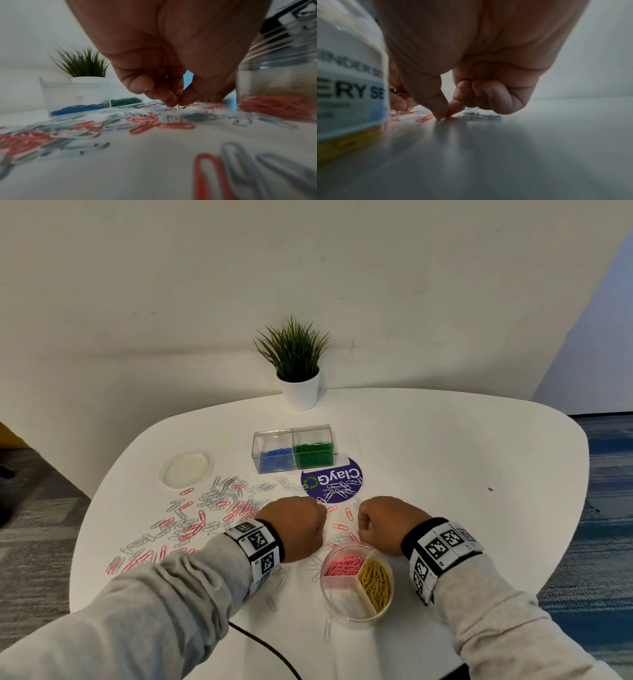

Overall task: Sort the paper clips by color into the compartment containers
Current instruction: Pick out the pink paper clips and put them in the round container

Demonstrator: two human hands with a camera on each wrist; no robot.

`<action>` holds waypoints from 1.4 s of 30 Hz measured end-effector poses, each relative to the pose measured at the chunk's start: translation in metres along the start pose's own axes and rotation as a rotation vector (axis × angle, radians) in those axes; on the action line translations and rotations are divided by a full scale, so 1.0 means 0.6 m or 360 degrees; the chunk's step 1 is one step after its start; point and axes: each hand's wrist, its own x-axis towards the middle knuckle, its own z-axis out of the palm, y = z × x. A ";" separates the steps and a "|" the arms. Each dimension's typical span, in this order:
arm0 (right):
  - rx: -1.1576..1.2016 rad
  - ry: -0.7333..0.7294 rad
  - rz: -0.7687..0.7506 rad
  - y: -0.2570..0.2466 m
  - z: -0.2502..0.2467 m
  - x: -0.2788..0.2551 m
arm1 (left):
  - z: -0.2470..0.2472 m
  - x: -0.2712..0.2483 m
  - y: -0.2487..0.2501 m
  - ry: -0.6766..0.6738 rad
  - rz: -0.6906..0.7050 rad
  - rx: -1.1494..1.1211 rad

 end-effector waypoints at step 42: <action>-0.0241 0.0093 -0.0217 0.003 -0.012 0.041 | -0.047 0.008 -0.027 -0.0310 -0.0431 -0.1467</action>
